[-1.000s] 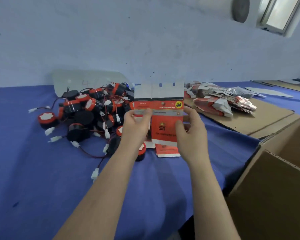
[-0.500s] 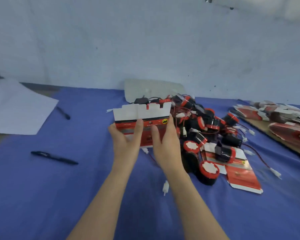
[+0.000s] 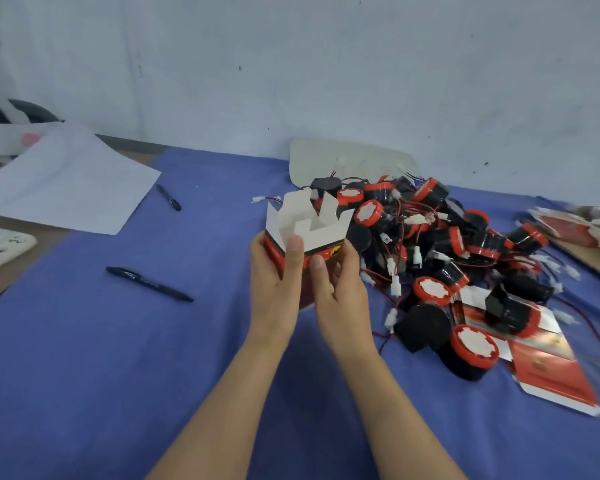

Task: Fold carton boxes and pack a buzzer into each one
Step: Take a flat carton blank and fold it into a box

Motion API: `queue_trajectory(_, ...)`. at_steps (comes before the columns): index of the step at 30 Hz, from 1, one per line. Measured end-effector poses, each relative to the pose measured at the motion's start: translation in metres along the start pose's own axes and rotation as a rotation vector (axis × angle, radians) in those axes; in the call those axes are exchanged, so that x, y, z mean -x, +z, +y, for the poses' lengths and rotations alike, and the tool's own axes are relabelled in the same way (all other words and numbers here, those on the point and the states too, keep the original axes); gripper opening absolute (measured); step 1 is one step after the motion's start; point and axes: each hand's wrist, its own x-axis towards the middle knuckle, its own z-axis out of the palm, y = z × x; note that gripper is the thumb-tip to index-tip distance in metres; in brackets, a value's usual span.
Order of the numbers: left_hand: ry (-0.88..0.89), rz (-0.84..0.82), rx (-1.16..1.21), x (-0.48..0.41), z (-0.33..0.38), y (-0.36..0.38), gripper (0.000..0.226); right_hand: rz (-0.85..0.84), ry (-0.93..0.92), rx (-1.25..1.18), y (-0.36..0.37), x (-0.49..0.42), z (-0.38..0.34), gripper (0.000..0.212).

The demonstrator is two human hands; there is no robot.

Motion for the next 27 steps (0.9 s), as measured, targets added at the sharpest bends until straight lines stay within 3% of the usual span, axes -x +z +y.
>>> queue_trajectory(6, 0.010, 0.096, -0.123, 0.002, 0.001, -0.002, 0.042, 0.049, 0.098, -0.124, -0.002, 0.000, 0.000, 0.026)
queue_trajectory(11, 0.075, 0.001, -0.219, 0.009, 0.001, 0.001, 0.031, 0.103, 0.298, -0.376, -0.013, -0.010, -0.002, 0.020)
queue_trajectory(14, 0.104, -0.008, -0.234, 0.007, 0.000, 0.000, 0.021, 0.085, 0.352, -0.464, -0.016, -0.010, -0.004, 0.006)
queue_trajectory(15, 0.096, -0.019, -0.225, 0.007, 0.000, 0.000, 0.018, 0.091, 0.352, -0.469, -0.016, -0.009, -0.005, 0.011)
queue_trajectory(19, 0.091, -0.060, -0.194, 0.007, 0.001, 0.003, 0.031, 0.166, 0.254, -0.394, -0.015, -0.009, -0.012, 0.037)
queue_trajectory(23, 0.142, -0.071, -0.198, 0.006, 0.003, 0.002, 0.044, 0.242, 0.079, -0.317, -0.011, -0.005, -0.016, 0.046)
queue_trajectory(27, 0.227, -0.022, -0.172, 0.007, 0.007, 0.002, 0.039, 0.224, -0.037, -0.212, -0.008, -0.002, -0.015, 0.034)
